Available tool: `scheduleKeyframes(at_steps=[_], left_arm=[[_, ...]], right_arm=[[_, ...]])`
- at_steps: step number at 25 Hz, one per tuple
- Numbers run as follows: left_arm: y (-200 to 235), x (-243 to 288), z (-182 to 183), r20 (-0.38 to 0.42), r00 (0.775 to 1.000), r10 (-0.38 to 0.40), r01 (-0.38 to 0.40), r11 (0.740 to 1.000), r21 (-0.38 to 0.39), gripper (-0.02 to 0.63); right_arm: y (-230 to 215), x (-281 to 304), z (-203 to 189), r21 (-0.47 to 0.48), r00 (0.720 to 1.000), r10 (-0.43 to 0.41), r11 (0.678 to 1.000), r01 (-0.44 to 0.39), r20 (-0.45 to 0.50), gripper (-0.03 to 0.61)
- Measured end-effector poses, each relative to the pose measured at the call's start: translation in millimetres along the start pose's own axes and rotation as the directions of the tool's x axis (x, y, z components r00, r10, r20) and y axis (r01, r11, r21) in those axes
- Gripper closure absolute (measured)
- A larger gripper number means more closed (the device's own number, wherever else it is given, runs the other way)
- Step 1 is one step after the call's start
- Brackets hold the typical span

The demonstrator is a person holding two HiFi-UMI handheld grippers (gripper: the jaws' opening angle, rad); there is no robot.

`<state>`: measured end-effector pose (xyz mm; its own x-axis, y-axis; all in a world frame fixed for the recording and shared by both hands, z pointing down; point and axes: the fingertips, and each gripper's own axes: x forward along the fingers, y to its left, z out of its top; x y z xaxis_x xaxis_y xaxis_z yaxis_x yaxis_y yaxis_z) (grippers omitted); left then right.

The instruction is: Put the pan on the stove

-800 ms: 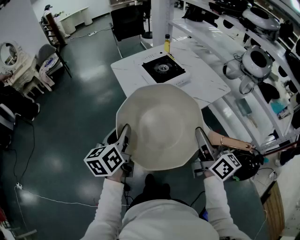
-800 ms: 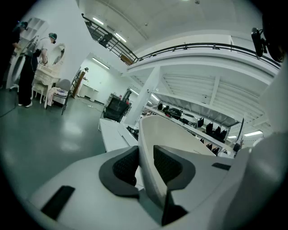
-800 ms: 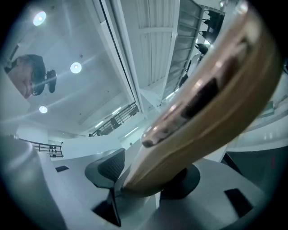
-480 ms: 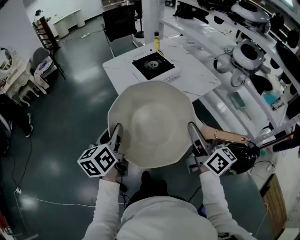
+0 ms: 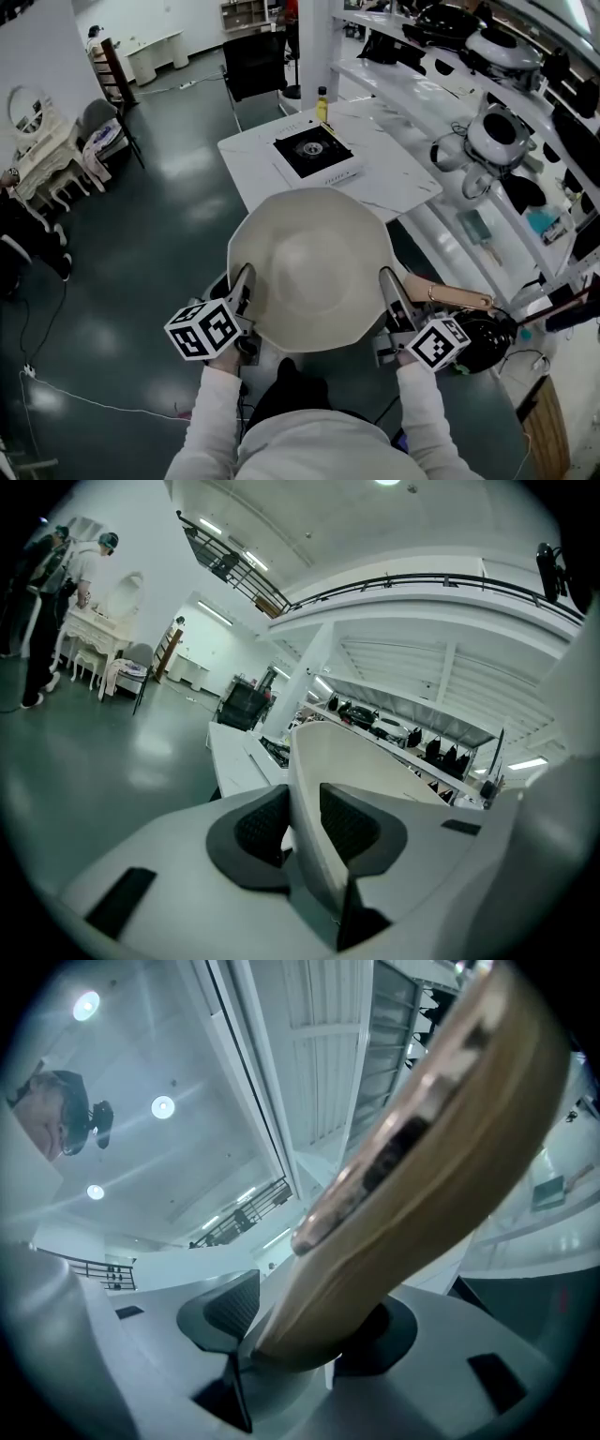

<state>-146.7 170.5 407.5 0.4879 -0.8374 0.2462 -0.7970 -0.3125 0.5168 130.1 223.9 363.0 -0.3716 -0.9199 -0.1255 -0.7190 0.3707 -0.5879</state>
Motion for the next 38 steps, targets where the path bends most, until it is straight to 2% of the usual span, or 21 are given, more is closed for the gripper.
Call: scheduleKeyframes(at_steps=[6,13,29,38], left_arm=[[-6.1,7.8,-3.4,-0.006,1.000,0.001,-0.001,1.000,-0.011,0.506],[3.1,47.7,10.9,-0.010,1.000,-0.020,0.021,1.000,0.007,0.506],[52.7,186.6,73.8,-0.039,0.998,-0.046,0.046,0.999,0.007,0.506],[72.0,243.0,106.6,-0.045,0.996,-0.071,0.072,0.997,0.014,0.506]], right_arm=[[-8.6,-0.7,7.4,0.005,1.000,0.002,1.000,-0.002,0.012,0.322],[-30.0,29.8,9.0,0.002,1.000,-0.022,1.000,0.022,0.013,0.322],[-90.8,166.9,26.8,-0.009,0.998,-0.063,0.998,0.063,0.018,0.322],[-109.9,223.2,37.0,-0.020,0.996,-0.081,0.996,0.082,0.041,0.322]])
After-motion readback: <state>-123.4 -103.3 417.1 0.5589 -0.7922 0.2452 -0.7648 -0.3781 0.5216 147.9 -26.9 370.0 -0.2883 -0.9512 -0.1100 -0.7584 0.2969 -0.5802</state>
